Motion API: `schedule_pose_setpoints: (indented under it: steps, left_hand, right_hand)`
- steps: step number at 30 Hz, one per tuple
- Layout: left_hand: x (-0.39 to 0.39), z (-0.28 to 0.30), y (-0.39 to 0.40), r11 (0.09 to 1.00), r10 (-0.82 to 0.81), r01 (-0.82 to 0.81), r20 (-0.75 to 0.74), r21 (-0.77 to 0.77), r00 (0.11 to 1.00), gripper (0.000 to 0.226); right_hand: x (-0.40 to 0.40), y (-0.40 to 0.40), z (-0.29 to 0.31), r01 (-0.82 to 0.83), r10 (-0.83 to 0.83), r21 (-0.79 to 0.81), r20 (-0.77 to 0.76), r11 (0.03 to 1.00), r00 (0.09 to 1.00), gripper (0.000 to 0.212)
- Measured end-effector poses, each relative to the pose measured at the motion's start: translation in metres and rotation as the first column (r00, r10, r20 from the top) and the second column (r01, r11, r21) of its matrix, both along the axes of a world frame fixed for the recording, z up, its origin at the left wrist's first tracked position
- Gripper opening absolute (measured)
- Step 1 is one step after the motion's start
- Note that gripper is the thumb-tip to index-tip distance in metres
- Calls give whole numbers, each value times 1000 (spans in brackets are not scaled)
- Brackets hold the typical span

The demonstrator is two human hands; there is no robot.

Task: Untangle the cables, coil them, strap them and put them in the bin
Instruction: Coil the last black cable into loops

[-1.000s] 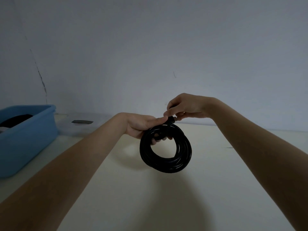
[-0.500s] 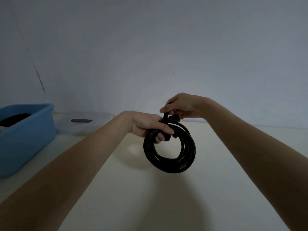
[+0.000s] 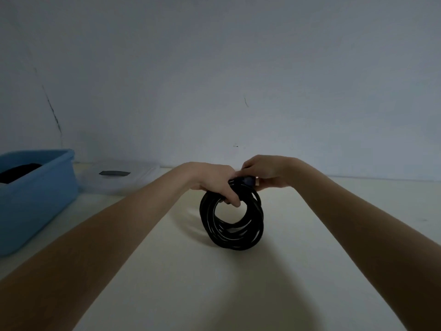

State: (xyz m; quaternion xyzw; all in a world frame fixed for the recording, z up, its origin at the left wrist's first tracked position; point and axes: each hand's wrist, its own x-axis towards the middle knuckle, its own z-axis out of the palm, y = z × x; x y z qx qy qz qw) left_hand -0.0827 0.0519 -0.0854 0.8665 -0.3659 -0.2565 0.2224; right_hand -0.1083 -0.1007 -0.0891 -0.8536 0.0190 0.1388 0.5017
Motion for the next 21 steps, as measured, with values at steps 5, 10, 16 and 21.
schedule_pose_setpoints:
  steps: [5,10,16,21]
  left_hand:
    - [-5,-1,-5,992,-115,123,283,-13,952,21]
    - [-9,-2,-12,989,-108,142,434,-48,894,23]
    - [-10,-1,-13,988,-113,149,498,-34,860,29]
    - [-11,-1,-8,991,-115,131,531,8,839,23]
  right_hand:
    - [-7,-15,-5,-66,74,173,-42,983,996,19]
    - [-14,-19,0,-66,101,282,-110,957,989,25]
    - [-18,-24,4,-174,243,341,-170,924,955,27]
    - [-13,-19,-4,-120,154,315,-86,942,984,25]
